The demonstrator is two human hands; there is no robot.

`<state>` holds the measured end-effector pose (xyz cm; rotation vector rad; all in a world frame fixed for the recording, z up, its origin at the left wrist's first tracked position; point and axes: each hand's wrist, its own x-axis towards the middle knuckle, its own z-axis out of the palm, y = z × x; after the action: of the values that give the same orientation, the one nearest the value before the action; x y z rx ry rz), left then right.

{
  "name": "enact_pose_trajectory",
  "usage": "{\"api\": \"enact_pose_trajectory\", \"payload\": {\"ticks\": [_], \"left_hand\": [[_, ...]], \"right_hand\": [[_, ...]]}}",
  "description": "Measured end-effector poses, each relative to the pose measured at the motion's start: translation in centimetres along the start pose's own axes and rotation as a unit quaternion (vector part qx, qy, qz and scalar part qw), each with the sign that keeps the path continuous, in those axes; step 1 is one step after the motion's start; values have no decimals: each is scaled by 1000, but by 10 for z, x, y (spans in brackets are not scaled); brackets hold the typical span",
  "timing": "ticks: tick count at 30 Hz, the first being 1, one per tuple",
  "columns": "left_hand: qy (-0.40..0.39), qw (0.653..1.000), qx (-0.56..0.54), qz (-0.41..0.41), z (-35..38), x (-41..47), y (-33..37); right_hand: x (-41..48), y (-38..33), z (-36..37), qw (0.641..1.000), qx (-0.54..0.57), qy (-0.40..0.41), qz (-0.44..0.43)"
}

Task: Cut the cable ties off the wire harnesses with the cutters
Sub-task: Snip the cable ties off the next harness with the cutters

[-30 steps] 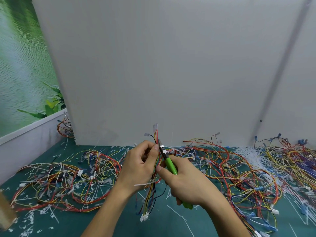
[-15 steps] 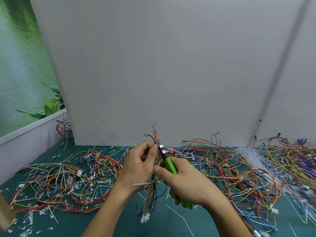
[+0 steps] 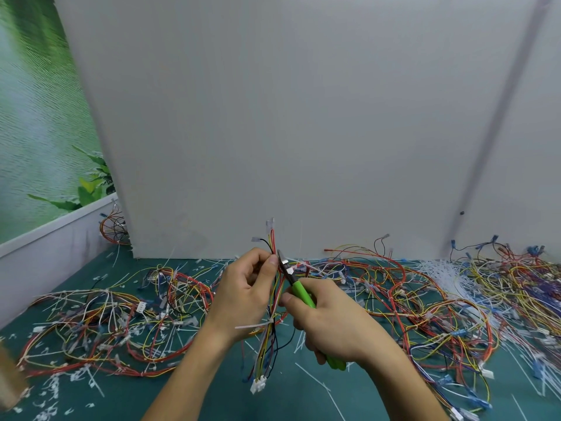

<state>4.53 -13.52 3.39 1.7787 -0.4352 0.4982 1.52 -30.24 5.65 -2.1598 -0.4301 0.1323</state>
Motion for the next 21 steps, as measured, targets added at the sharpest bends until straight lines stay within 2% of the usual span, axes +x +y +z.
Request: {"api": "enact_pose_trajectory", "payload": {"ticks": [10, 21], "left_hand": [[-6, 1000, -7, 29, 1, -1, 3], [18, 999, -43, -4, -3, 4, -9]], "right_hand": [[2, 0, 0, 995, 90, 36, 12], [4, 0, -2, 982, 158, 97, -25]]}}
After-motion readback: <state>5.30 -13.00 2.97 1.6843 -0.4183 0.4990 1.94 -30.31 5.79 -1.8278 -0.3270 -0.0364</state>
